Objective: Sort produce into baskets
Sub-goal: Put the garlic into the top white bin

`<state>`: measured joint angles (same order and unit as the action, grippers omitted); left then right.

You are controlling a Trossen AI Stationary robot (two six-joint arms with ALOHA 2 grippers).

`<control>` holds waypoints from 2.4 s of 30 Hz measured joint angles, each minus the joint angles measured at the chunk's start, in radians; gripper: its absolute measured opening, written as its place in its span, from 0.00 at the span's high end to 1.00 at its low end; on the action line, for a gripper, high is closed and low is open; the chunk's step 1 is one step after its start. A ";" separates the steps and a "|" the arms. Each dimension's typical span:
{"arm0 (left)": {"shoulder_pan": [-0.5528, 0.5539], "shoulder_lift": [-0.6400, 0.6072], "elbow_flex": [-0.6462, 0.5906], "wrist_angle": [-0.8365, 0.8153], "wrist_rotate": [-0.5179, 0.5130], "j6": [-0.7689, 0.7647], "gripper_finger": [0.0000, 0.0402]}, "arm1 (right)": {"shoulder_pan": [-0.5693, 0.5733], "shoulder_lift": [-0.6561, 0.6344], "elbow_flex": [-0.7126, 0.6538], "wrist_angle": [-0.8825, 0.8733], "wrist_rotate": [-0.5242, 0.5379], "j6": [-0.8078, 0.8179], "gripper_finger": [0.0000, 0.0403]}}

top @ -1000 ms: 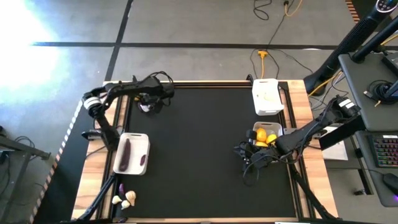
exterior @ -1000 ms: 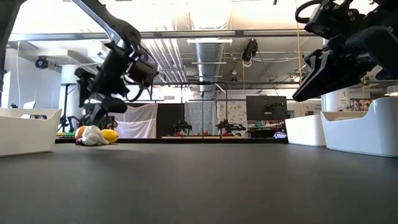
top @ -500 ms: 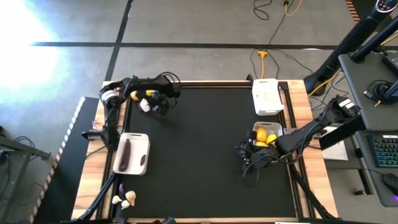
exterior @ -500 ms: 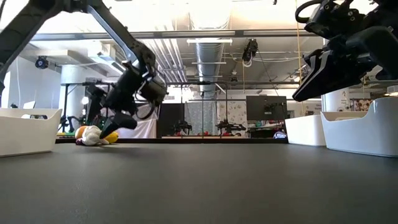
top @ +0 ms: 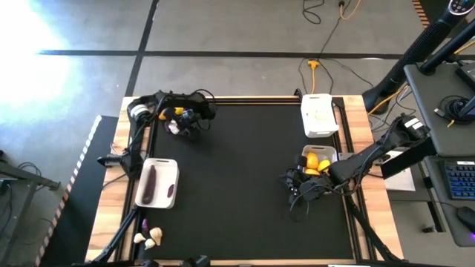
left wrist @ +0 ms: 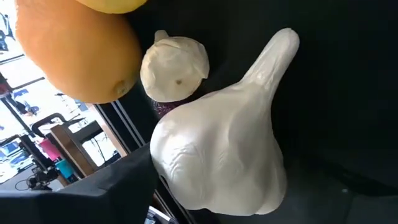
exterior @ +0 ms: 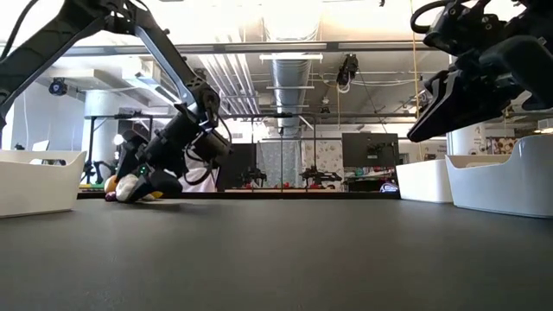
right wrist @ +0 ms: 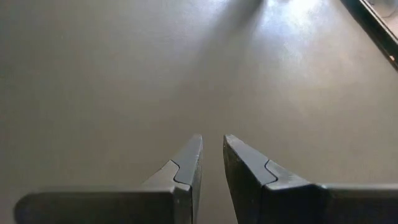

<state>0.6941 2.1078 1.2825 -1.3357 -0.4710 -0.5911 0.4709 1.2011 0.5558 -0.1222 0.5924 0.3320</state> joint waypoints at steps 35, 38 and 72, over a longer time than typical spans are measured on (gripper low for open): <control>-0.646 -0.135 0.005 0.748 0.316 0.231 0.42 | -0.007 0.102 -0.016 0.242 0.064 0.049 0.85; -0.664 -0.133 0.008 0.771 0.312 0.215 0.39 | -0.018 0.197 -0.017 0.333 0.063 0.016 0.85; -0.813 -0.142 -0.262 1.158 0.049 0.260 0.28 | -0.423 0.720 0.223 0.638 -0.248 -0.039 0.31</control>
<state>-0.1192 1.9656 1.0206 -0.1776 -0.4224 -0.3315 0.0475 1.9214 0.7787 0.5157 0.3440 0.2930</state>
